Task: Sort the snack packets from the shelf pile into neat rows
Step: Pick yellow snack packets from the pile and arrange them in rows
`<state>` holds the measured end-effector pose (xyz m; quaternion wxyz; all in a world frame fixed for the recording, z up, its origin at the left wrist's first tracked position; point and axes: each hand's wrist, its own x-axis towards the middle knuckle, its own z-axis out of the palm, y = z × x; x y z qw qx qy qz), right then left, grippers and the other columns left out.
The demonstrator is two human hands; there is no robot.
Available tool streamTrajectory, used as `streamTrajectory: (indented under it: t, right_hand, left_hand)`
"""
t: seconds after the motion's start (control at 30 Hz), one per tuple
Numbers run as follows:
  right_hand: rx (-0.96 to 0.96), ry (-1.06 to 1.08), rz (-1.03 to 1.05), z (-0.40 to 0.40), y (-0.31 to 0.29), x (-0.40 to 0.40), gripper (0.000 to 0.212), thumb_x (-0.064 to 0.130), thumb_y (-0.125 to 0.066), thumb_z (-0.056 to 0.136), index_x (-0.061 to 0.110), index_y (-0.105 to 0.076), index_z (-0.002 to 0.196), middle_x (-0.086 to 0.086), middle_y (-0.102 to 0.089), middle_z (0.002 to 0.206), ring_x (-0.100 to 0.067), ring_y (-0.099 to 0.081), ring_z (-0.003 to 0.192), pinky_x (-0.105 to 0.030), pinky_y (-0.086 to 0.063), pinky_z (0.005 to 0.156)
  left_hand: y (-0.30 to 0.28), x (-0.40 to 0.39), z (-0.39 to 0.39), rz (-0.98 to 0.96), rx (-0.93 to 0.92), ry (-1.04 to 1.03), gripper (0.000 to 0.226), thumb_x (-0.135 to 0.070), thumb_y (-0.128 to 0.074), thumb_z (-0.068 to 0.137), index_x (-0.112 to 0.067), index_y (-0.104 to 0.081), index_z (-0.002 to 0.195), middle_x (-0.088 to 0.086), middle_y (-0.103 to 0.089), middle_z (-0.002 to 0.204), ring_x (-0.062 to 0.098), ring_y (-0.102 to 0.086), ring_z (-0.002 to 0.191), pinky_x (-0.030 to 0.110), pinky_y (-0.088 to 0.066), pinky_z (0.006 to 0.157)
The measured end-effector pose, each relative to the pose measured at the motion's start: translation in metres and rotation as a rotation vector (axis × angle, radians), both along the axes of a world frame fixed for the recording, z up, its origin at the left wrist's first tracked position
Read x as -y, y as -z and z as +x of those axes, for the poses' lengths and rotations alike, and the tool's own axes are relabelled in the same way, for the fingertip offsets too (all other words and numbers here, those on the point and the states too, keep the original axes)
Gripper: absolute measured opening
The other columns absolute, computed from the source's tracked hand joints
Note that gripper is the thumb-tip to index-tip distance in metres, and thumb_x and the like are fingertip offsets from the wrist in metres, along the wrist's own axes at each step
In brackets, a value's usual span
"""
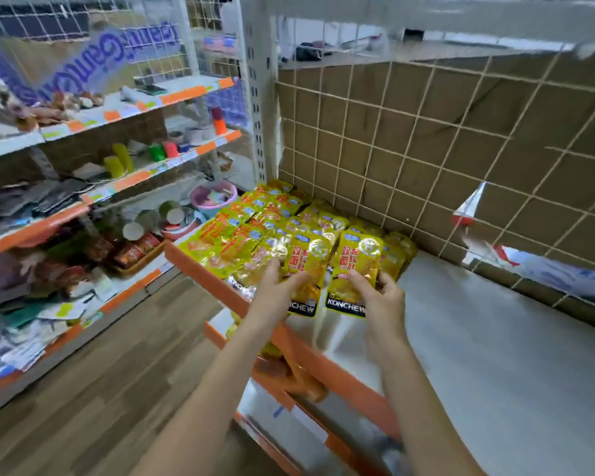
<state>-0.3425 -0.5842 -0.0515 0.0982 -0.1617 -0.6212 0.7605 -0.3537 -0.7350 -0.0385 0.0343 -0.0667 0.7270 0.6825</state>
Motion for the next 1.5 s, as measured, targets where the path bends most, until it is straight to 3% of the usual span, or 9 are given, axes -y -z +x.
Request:
streamTrajectory:
  t: [0.1, 0.2, 0.33, 0.5, 0.67, 0.8, 1.0, 1.17, 1.5]
  right_hand:
    - [0.020, 0.230, 0.016, -0.004, 0.009, -0.021, 0.006, 0.007, -0.068, 0.084, 0.013, -0.067, 0.080, 0.010, -0.068, 0.061, 0.001, -0.060, 0.054, -0.013, -0.048, 0.056]
    - [0.058, 0.387, 0.038, 0.000, 0.018, -0.033, 0.005, 0.010, -0.067, 0.085, 0.014, -0.066, 0.082, 0.017, -0.066, 0.055, 0.005, -0.057, 0.050, -0.014, -0.046, 0.056]
    - [0.057, 0.524, 0.088, 0.005, 0.022, -0.027, 0.008, 0.014, -0.067, 0.085, 0.016, -0.065, 0.078, 0.018, -0.065, 0.054, 0.007, -0.056, 0.049, -0.010, -0.042, 0.050]
    - [0.049, 0.634, 0.060, 0.003, 0.016, -0.011, 0.008, 0.001, -0.062, 0.087, 0.008, -0.062, 0.084, 0.016, -0.061, 0.046, 0.005, -0.054, 0.041, -0.008, -0.039, 0.042]
    - [0.147, 0.585, 0.147, -0.002, 0.020, -0.005, 0.017, 0.005, -0.068, 0.084, 0.019, -0.062, 0.077, 0.011, -0.067, 0.059, 0.003, -0.060, 0.055, -0.021, -0.048, 0.064]
    - [0.218, 0.521, 0.286, -0.021, 0.015, -0.002, 0.020, 0.002, -0.070, 0.080, 0.019, -0.060, 0.082, 0.000, -0.068, 0.080, -0.018, -0.066, 0.077, -0.034, -0.050, 0.077]
    - [0.388, 0.387, 0.683, -0.028, 0.016, 0.007, 0.037, 0.015, -0.067, 0.081, 0.014, -0.058, 0.117, -0.008, -0.068, 0.109, -0.027, -0.060, 0.103, -0.029, -0.042, 0.076]
    - [0.515, 0.280, 1.013, -0.016, 0.021, 0.010, 0.049, 0.032, -0.062, 0.086, 0.012, -0.051, 0.130, -0.013, -0.050, 0.118, -0.033, -0.039, 0.114, -0.032, -0.029, 0.095]
    - [0.525, 0.228, 0.937, -0.027, -0.001, -0.015, 0.050, 0.036, -0.059, 0.090, 0.021, -0.046, 0.136, -0.006, -0.045, 0.132, -0.024, -0.046, 0.124, -0.024, -0.031, 0.091]
  left_hand:
    - [0.008, -0.029, -0.020, -0.079, 0.028, 0.236, 0.044, -0.039, -0.065, 0.065, -0.020, -0.054, 0.103, 0.005, -0.065, 0.100, 0.020, -0.061, 0.093, 0.032, -0.045, 0.089]
    - [0.015, -0.048, -0.027, -0.115, 0.009, 0.388, 0.028, -0.037, -0.067, 0.071, -0.027, -0.054, 0.094, -0.003, -0.063, 0.089, 0.006, -0.060, 0.083, 0.027, -0.045, 0.087]
    - [0.023, -0.048, -0.047, -0.119, 0.023, 0.471, 0.046, -0.027, -0.064, 0.083, -0.014, -0.048, 0.124, 0.006, -0.062, 0.097, 0.028, -0.060, 0.097, 0.043, -0.046, 0.095]
    - [0.027, -0.039, -0.071, -0.149, -0.009, 0.462, 0.036, -0.020, -0.055, 0.093, -0.012, -0.044, 0.126, -0.001, -0.058, 0.094, 0.014, -0.055, 0.088, 0.026, -0.040, 0.077]
    - [0.025, -0.036, -0.085, -0.213, -0.006, 0.472, 0.031, -0.019, -0.049, 0.097, -0.006, -0.042, 0.124, 0.009, -0.060, 0.099, 0.026, -0.056, 0.099, 0.027, -0.035, 0.070]
    - [0.024, -0.042, -0.087, -0.355, -0.092, 0.510, 0.027, -0.006, -0.045, 0.095, 0.003, -0.044, 0.120, 0.016, -0.057, 0.095, 0.024, -0.058, 0.080, 0.024, -0.042, 0.065]
    - [0.013, -0.042, -0.077, -0.547, -0.188, 0.627, 0.065, 0.004, -0.039, 0.090, 0.005, -0.006, 0.146, 0.021, -0.022, 0.133, 0.029, -0.039, 0.109, 0.023, -0.032, 0.091]
    - [0.017, -0.043, -0.074, -0.970, -0.377, 0.643, 0.071, -0.013, -0.045, 0.090, 0.004, -0.005, 0.146, 0.023, -0.016, 0.143, 0.037, -0.019, 0.133, 0.035, -0.017, 0.110]
    - [0.020, -0.029, -0.075, -1.219, -0.625, 0.829, 0.069, -0.017, -0.044, 0.090, -0.018, -0.009, 0.150, 0.010, -0.003, 0.157, 0.029, -0.002, 0.144, 0.037, -0.003, 0.116]
